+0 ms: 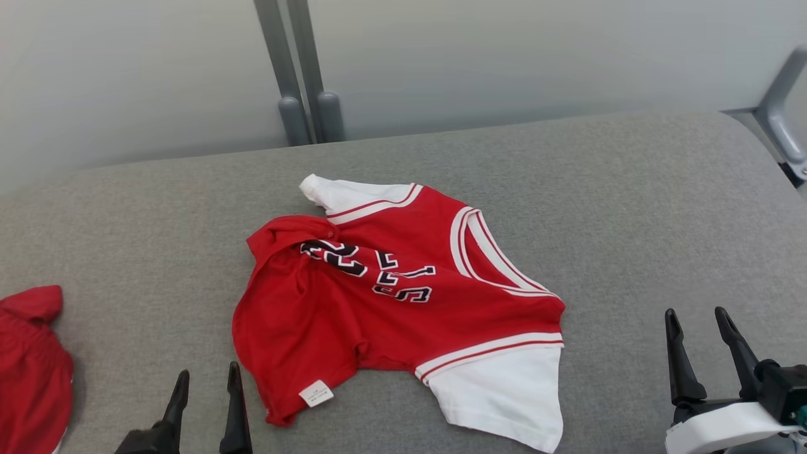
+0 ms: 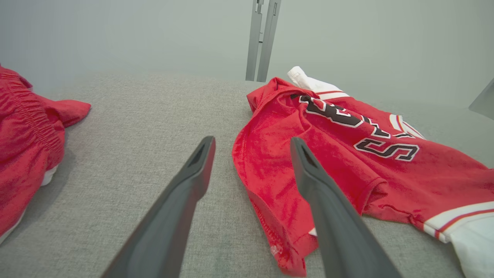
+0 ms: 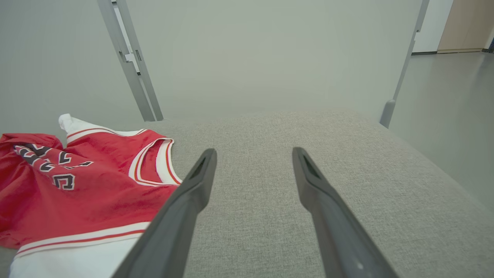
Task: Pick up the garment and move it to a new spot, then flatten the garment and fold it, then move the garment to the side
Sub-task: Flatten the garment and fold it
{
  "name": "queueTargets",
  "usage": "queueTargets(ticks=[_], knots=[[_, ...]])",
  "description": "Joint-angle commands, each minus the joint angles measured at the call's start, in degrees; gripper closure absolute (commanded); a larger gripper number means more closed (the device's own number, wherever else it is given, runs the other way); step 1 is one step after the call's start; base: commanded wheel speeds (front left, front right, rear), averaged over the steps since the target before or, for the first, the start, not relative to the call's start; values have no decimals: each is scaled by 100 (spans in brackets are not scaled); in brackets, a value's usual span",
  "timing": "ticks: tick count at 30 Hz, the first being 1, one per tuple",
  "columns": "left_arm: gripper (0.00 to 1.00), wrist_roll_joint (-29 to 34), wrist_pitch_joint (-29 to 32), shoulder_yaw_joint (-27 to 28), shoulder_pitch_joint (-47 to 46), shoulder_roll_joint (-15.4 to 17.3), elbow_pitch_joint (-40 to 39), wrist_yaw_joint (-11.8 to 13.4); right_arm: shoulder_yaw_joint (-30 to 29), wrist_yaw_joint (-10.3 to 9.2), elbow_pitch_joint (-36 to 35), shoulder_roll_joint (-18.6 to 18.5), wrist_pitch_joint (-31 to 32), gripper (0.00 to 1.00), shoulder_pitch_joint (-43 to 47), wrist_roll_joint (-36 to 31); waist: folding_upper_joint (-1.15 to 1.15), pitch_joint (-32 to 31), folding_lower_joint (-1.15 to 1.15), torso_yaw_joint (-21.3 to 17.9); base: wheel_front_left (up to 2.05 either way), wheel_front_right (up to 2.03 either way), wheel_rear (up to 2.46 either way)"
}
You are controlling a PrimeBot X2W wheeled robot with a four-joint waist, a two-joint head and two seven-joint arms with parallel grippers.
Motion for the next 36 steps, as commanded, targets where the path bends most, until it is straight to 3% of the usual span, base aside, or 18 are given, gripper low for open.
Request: queueTargets(ticks=[1,8,15,21,31,36], knots=[[0,174,-15,131,178,-64,-24,-119,2,1,3,-9,-17,0,35,-52,0,-218,0,319,0,0,0],[0,900,-16,881,578,-520,-70,-945,115,0,280,68,-17,0,130,-171,0,-395,0,652,0,0,0],[0,1339,-12,1268,472,-762,116,-1669,227,0,440,173,-17,0,80,-236,0,-455,0,645,0,0,0],[0,1474,-11,1364,278,-862,224,-1850,315,0,494,221,-17,0,36,-216,0,-405,0,501,0,0,0],[0,1545,-11,1390,240,-963,295,-1901,403,0,522,234,-17,0,-25,-193,0,-326,0,274,0,0,0],[0,1510,-11,1298,232,-990,399,-1899,717,1,467,162,-17,0,-110,-158,0,-263,0,247,0,0,0]])
